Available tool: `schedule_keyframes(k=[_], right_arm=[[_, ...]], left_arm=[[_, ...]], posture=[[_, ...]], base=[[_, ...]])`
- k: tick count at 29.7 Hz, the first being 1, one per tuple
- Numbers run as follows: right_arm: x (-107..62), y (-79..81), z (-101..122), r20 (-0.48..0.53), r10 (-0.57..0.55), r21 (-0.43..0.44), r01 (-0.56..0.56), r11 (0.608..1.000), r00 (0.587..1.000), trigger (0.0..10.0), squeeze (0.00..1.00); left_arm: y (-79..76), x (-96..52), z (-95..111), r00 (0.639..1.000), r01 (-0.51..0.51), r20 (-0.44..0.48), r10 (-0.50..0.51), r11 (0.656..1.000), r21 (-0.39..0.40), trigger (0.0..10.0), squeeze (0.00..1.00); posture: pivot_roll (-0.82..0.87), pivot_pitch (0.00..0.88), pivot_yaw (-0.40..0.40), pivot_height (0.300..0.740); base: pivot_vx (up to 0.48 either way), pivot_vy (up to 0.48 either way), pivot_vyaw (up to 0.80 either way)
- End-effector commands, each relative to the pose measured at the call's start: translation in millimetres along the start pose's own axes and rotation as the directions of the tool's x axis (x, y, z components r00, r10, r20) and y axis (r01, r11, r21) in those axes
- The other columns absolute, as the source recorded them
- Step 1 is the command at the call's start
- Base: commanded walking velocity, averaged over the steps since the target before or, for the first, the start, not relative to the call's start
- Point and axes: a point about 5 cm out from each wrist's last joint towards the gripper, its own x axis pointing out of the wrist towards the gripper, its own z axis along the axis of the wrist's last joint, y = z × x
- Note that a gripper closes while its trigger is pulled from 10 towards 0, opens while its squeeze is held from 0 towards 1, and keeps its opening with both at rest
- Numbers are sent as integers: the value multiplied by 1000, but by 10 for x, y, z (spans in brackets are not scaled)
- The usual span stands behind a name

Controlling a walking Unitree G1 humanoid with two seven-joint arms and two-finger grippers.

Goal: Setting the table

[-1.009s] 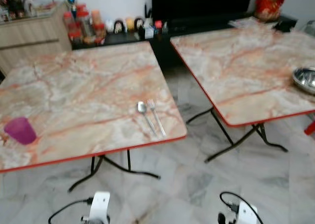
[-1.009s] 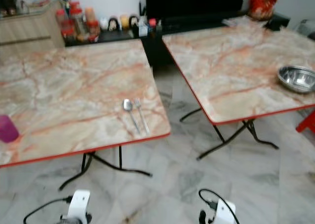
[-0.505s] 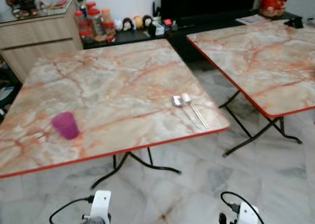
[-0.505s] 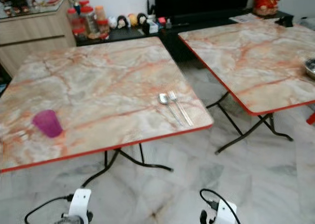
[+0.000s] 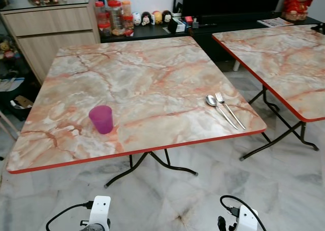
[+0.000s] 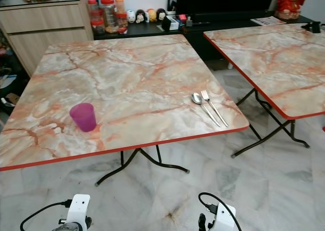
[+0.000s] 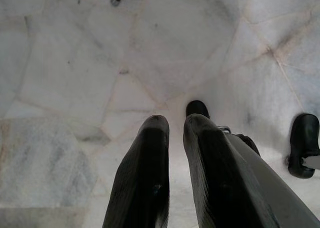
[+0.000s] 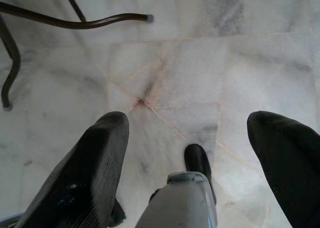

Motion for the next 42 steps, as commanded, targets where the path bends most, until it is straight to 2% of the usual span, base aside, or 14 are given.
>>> schedule_keyframes(k=[1, 6, 10, 15, 22, 23, 24, 42], right_arm=[[6, -21, 36, 10, -5, -22, 6, 1000, 1000, 10000, 0], [7, -25, 55, 23, -7, -23, 7, 1000, 1000, 10000, 0], [10, -28, 61, 20, -5, -40, 6, 999, 1000, 10000, 0], [9, -27, 57, 18, -8, -25, 9, 1000, 1000, 10000, 0], [8, -29, 49, 15, -11, -10, 11, 1000, 1000, 10000, 0], [7, -32, 47, 14, -12, -9, 12, 1000, 1000, 10000, 0], [6, -34, 43, 13, -13, -11, 13, 1000, 1000, 10000, 0], [2, -33, 18, 3, -13, -11, 13, 1000, 1000, 10000, 0]], left_arm=[[-5, -1, -18, 1000, -1, -10, 1, 999, 38, 10000, 0], [-26, 0, -6, 1000, 6, -1, -5, 995, 102, 10000, 0], [-42, 2, 12, 1000, 4, 13, -5, 997, 76, 10000, 0], [-53, 4, 34, 1000, 5, 24, -6, 999, 46, 10000, 0], [-64, 3, -3, 1000, 13, -5, -12, 999, 34, 10000, 0], [-65, 3, -3, 1000, 11, -5, -11, 1000, 27, 10000, 522], [-62, 3, 4, 1000, 5, 2, -5, 1000, 20, 10000, 1000], [-71, 9, 55, 1000, 9, 17, -9, 999, 35, 10000, 1000]], posture=[[-22, 0, 8, 740], [-23, 0, 7, 740], [-18, 0, -5, 740], [-14, 0, -6, 740], [-20, 0, -4, 740], [-19, 0, -4, 740], [-18, 0, -6, 740], [-20, 0, 0, 740]], base=[[0, 0, 0], [0, 0, 110], [0, 0, 778], [0, 0, 0], [0, 0, 0], [0, 0, 0], [0, 0, 0], [0, 0, 0]])
